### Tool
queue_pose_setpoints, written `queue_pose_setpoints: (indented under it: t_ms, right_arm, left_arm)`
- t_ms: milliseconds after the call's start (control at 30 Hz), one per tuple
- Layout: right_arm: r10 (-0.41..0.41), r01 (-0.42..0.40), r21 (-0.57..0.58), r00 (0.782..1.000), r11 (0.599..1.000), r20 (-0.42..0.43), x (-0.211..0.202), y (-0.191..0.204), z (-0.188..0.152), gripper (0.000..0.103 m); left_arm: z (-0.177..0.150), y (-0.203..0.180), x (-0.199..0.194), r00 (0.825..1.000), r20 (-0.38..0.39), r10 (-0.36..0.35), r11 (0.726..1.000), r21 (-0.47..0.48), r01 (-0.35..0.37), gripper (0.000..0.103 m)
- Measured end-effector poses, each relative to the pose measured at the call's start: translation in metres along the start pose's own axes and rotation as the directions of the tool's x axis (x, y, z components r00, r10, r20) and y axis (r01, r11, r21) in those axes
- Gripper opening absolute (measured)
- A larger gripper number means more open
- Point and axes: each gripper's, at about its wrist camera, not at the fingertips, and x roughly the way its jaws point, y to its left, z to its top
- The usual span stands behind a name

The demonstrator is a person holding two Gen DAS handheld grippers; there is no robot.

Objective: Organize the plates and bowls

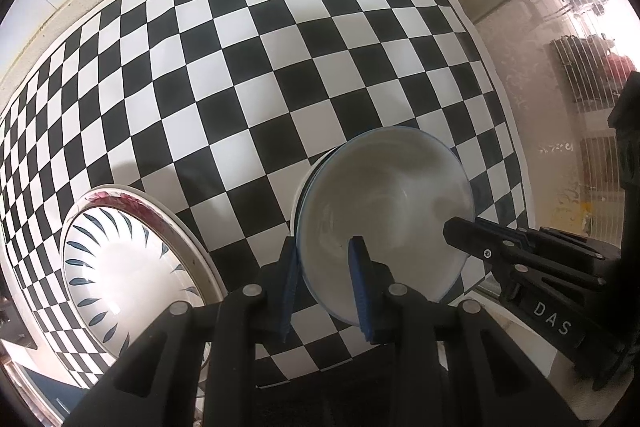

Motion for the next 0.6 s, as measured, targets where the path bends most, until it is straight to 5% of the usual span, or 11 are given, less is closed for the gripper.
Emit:
queue_pose_setpoints:
  t_ms: [233,333,367,400,467,600]
  right_arm:
    - [0.007,-0.007,0.003,1.000,1.000,0.005,-0.004,-0.002,0.000,0.011]
    - [-0.008,0.008,-0.014,1.000,1.000,0.018,-0.012,-0.002,-0.003,0.013]
    - [-0.021,0.022,-0.022,0.999,1.000,0.029,-0.017,0.000,-0.006,0.016]
    - [-0.032,0.033,-0.030,0.999,0.999,0.037,-0.020,0.001,-0.007,0.027]
    - [-0.053,0.055,-0.043,0.997,0.998,0.056,-0.031,0.004,-0.012,0.065]
    - [-0.091,0.100,-0.071,0.988,0.992,0.123,-0.061,0.015,-0.025,0.087]
  left_arm:
    - [-0.001,0.001,-0.005,1.000,0.010,0.018,1.000,0.002,-0.018,0.025]
    - [-0.005,0.002,-0.018,0.999,0.046,0.018,1.000,0.015,-0.019,0.032]
    - [-0.006,0.003,-0.022,0.998,0.059,0.019,1.000,0.012,-0.020,0.042]
    - [-0.007,0.005,-0.028,0.997,0.077,0.017,1.000,0.006,-0.018,0.046]
    - [-0.010,0.008,-0.039,0.994,0.106,0.024,1.000,0.000,-0.025,0.077]
    - [-0.019,0.016,-0.064,0.984,0.168,0.057,0.998,-0.006,-0.057,0.085]
